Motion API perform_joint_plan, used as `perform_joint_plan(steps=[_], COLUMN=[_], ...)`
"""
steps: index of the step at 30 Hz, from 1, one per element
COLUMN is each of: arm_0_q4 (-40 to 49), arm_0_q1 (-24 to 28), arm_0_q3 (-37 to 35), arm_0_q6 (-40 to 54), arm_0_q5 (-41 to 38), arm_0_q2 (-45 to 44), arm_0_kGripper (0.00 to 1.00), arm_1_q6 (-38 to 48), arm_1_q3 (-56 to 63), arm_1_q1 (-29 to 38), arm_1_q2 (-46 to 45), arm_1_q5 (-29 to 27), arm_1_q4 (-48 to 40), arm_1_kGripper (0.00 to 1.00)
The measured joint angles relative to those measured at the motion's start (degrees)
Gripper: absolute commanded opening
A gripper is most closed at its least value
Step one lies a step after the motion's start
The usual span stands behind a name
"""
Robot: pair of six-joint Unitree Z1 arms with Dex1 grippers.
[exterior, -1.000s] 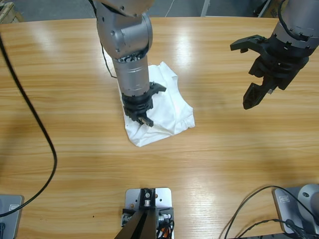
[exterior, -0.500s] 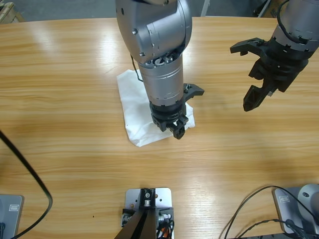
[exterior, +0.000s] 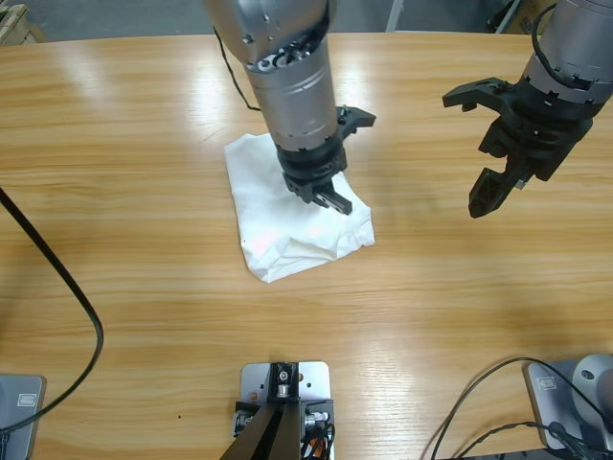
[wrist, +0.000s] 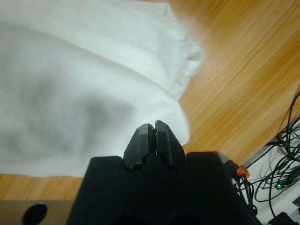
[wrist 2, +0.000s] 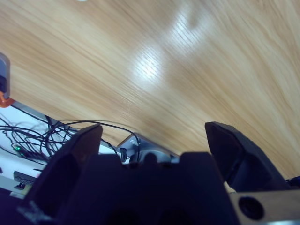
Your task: Fold clothes
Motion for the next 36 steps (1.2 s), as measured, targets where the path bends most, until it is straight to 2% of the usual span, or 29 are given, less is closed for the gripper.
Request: perform_joint_plan(steps=[8,17,36], arm_0_q4=[0.0,-0.7,-2.6], arm_0_q1=[-3.6,-3.6,-3.6], arm_0_q3=[-0.7,1.2,1.5], arm_0_q6=[-2.7,-5.4,-10.8], arm_0_q5=[-0.5,-0.8,-7.6], arm_0_q2=[1.8,3.7,5.1], arm_0_kGripper=[0.0,0.0,0.0], arm_1_q6=[0.0,0.0,0.0], arm_1_q3=[0.3,1.0,1.6], arm_1_q1=[0.0,0.0,-0.5], arm_1_q2=[0.0,0.0,-0.2], arm_1_q5=[0.0,0.0,0.0], arm_1_q4=[0.0,0.0,0.0], arm_1_kGripper=[0.885,0.886,0.885])
